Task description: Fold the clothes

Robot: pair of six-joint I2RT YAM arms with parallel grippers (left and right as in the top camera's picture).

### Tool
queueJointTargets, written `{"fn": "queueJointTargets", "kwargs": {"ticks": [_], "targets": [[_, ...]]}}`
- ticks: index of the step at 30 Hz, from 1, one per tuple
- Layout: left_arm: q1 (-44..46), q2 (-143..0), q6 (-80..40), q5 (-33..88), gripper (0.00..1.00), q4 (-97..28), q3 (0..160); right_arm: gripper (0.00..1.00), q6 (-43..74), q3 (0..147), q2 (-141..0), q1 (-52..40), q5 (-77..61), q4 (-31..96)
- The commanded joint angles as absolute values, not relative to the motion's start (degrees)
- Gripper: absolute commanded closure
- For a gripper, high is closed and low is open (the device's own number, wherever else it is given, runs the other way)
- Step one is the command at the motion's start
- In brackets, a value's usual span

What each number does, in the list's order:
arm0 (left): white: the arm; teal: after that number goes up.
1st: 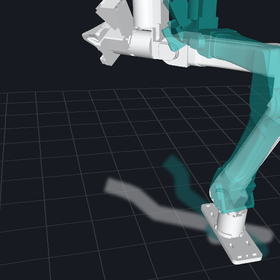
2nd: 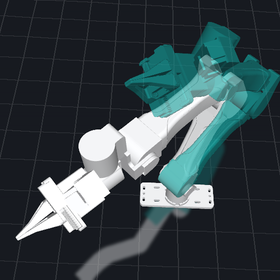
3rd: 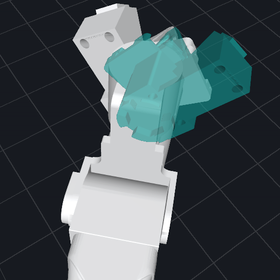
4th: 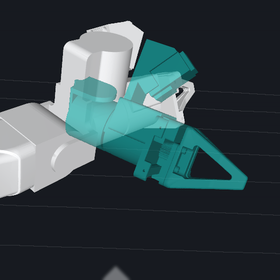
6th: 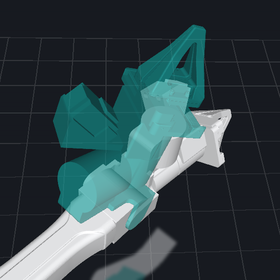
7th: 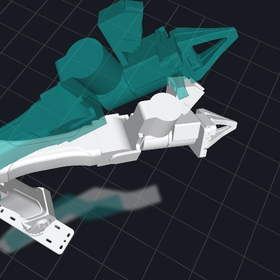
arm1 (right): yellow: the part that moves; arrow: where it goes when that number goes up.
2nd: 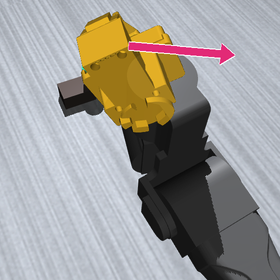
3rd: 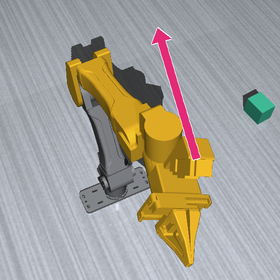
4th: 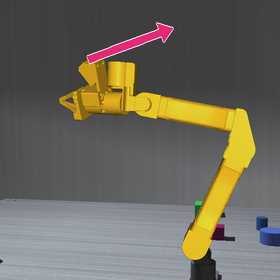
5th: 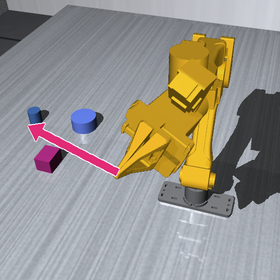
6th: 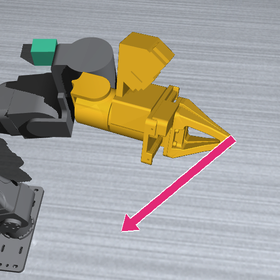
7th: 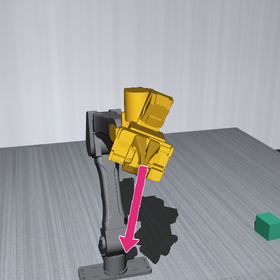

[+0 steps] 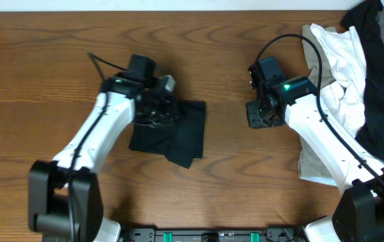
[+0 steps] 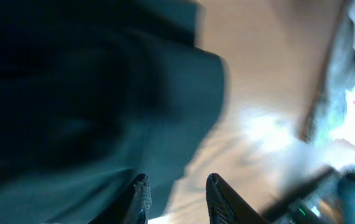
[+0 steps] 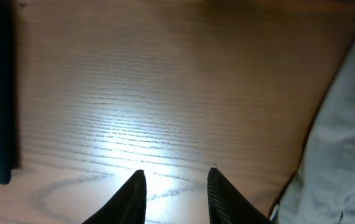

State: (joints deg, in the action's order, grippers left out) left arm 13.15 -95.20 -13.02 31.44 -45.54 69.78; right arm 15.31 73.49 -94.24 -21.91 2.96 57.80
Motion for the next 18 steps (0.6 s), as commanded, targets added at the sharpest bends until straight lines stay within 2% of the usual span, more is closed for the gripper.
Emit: {"fn": "queueJointTargets", "kwargs": {"ticks": [1, 4, 7, 18], "targets": [[10.44, -91.31, -11.4, 18.41, 0.68, -46.89, 71.0, 0.7, 4.73, 74.04, -94.35, -21.45, -9.15, 55.88], [9.54, -91.68, -10.46, 16.78, 0.68, -47.07, 70.67, 0.7, -3.84, 74.04, -94.35, -21.58, -26.3, 52.34], [9.54, -93.03, -9.21, 13.5, 0.68, -46.13, 70.3, 0.74, -4.99, 74.04, -94.41, -22.61, -35.79, 48.01], [9.54, -101.21, -5.98, 10.9, 0.68, -36.6, 70.3, 0.75, -1.96, 74.02, -100.36, -32.03, -36.47, 41.25]]}}
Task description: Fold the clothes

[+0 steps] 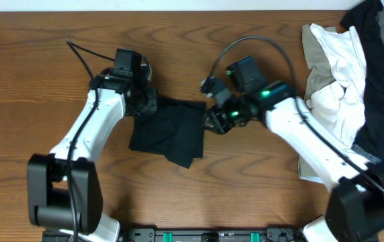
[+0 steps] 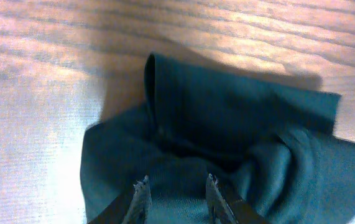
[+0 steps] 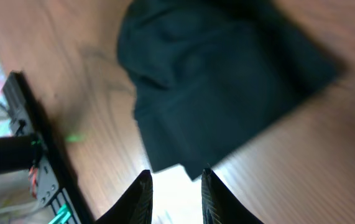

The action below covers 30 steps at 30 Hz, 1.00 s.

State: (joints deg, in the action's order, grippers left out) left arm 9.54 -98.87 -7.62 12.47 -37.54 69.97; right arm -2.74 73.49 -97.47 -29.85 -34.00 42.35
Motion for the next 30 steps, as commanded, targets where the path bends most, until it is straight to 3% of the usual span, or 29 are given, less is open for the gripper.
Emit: {"fn": "queueJointTargets", "kwargs": {"ticks": [1, 12, 25, 30], "targets": [[9.54, -102.15, -5.98, 10.9, 0.68, -36.01, 70.3, 0.75, -1.1, 74.04, -101.34, -32.71, -36.47, 40.27], [9.37, -109.08, -6.2, 10.79, 0.67, -27.94, 70.3, 0.77, 5.37, 74.02, -114.02, -37.26, -29.47, 30.94], [9.39, -109.27, -6.22, 6.59, 0.67, -35.88, 66.15, 0.76, 9.37, 74.13, -120.31, -34.59, -16.01, 34.02], [9.39, -109.3, -8.01, 6.55, 0.74, -37.34, 62.7, 0.74, 9.39, 74.19, -120.27, -31.77, -11.53, 34.09]]}}
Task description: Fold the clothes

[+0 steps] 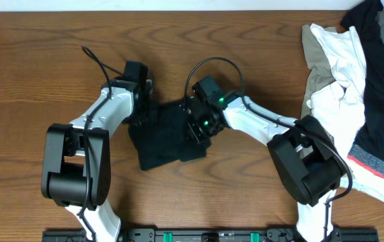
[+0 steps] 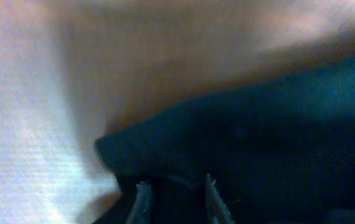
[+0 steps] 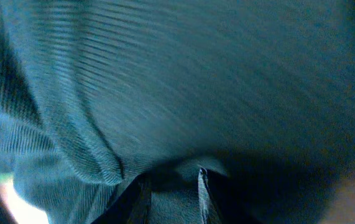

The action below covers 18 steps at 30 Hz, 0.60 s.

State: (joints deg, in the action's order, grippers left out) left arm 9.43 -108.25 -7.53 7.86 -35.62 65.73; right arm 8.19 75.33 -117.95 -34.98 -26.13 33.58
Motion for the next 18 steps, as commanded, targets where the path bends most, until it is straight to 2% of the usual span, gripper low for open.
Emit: {"fn": "queueJointTargets", "kwargs": {"ticks": [1, 12, 18], "targets": [[9.39, -109.3, -8.03, 6.55, 0.76, -37.65, 62.08, 0.73, 9.41, 74.22, -120.27, -31.07, -10.28, 34.09], [10.46, -108.68, -11.97, 13.06, 0.76, -45.06, 61.08, 0.73, 8.67, 79.55, -120.22, -24.82, -7.46, 35.88], [10.79, -103.46, -12.34, 13.04, 0.75, -46.7, 61.1, 0.72, 7.03, 87.57, -118.3, -24.6, -7.29, 46.3]]}}
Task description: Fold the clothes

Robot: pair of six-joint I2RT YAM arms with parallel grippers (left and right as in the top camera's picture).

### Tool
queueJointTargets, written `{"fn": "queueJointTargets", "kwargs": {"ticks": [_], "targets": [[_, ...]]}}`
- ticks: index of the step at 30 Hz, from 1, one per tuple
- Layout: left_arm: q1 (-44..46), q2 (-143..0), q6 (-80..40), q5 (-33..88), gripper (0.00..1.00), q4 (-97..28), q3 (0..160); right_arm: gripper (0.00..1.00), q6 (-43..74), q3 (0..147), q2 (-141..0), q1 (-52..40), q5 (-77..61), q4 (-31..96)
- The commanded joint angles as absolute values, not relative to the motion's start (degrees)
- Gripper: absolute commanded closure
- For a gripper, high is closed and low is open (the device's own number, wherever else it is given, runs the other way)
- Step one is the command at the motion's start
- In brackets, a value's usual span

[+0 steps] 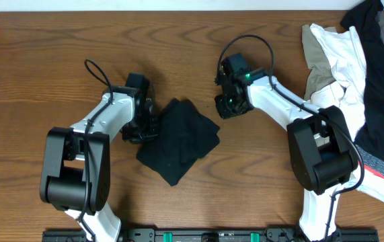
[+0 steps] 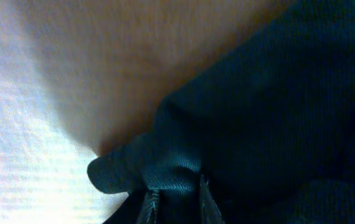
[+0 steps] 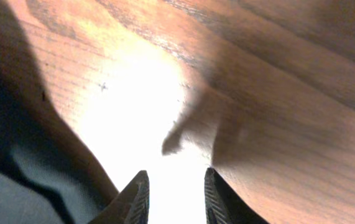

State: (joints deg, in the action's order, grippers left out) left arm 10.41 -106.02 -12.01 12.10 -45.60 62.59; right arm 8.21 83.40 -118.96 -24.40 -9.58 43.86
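A dark teal garment lies crumpled in a rough diamond shape on the wooden table. My left gripper sits at its left edge; in the left wrist view it is shut on a bunched fold of that garment. My right gripper is up and to the right of the garment, apart from it. In the right wrist view it is open, with only bright bare wood between its fingers.
A pile of clothes fills the right end of the table: a white garment and a black one, with a striped hem below. The table's far edge runs along the top.
My right gripper was pressed into the garment's right part and is now off it, open, up and to the right. The garment has changed from a slanted block to a diamond. My left gripper stays at its left edge.
At first my left gripper was over the garment's upper left and my right gripper was far off over bare wood. Then the right gripper was at the garment's right edge. Later both were on the cloth. Now only the left holds it.
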Motion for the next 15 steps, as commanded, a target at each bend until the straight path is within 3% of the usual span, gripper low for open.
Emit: {"fn": "queueJointTargets", "kwargs": {"ticks": [1, 5, 8, 15], "targets": [[10.79, -101.69, -12.32, 13.04, 0.74, -46.92, 61.1, 0.72, 7.03, 88.77, -117.6, -24.6, -7.31, 48.12], [10.79, -94.21, -12.08, 12.82, 0.59, -46.83, 61.28, 0.72, 6.98, 92.51, -112.77, -24.69, -11.7, 56.05], [10.79, -89.01, -11.84, 10.81, 0.28, -46.02, 61.47, 0.72, 6.76, 92.6, -108.99, -24.95, -15.68, 59.77], [10.81, -85.73, -10.81, 9.54, 0.25, -41.67, 61.43, 0.71, 6.79, 91.24, -106.96, -28.34, -20.25, 67.46]]}}
